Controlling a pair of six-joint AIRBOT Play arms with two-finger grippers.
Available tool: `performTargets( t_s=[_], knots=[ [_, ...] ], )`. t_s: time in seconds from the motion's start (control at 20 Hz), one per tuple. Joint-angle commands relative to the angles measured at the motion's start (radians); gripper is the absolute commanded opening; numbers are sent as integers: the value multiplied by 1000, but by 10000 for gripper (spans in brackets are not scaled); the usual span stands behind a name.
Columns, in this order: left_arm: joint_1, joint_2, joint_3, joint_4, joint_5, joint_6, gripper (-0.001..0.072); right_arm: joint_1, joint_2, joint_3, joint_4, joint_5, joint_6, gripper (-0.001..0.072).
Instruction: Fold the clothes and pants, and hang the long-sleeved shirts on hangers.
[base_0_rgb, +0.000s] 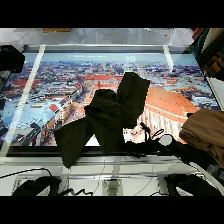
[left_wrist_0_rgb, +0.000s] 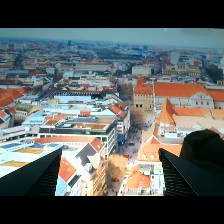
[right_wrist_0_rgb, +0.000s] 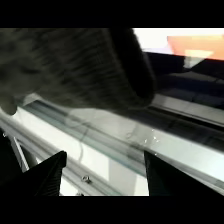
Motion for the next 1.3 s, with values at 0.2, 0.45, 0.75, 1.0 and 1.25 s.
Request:
performTargets(
  t_s=[0.2,0.45,0.75,1.0,1.25],
  knots=[
    [0,0,0,-3,0,0,705,13,-169,71,91,-74,-1,472],
    [0,0,0,-3,0,0,705,13,-172,115,91,-118,-81,436],
    [0,0,0,-3,0,0,705,13,-168,192,95,-20,-347,436],
    [0,0,0,-3,0,0,705,13,-167,218,103,65,-534,397],
    [0,0,0,-3,0,0,705,13,-167,218,95,71,-599,343]
  ],
)
